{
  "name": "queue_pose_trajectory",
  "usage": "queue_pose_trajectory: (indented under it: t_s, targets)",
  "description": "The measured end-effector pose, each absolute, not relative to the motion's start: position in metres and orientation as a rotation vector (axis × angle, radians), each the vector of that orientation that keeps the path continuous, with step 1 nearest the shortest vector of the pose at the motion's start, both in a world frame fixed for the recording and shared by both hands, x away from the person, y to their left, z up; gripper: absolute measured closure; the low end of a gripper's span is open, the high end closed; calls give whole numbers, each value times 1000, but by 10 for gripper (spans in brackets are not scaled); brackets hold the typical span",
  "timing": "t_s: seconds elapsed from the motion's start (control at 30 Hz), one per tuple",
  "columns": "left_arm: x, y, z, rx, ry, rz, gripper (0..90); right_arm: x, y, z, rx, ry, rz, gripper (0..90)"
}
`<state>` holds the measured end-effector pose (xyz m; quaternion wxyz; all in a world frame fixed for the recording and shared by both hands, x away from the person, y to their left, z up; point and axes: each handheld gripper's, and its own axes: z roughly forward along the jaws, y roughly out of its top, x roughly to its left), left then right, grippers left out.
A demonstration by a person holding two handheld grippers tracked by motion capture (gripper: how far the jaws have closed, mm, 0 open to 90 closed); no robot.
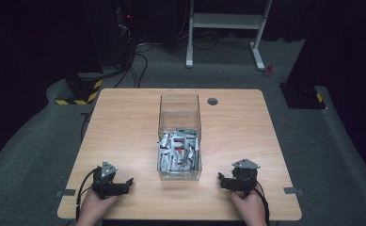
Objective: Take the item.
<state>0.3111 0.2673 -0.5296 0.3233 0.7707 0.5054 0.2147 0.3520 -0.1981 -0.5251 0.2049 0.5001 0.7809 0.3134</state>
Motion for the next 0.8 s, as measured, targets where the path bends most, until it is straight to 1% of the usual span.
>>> queue_pose_trajectory:
  t_s: [0.6,0.8]
  targets:
    - [311,268,-529,2034,1323,558,56,352,-198,-525,1393,2178,873,78]
    - [312,270,-527,2038,1327,527,64,352,-198,-525,1394,2178,874,78]
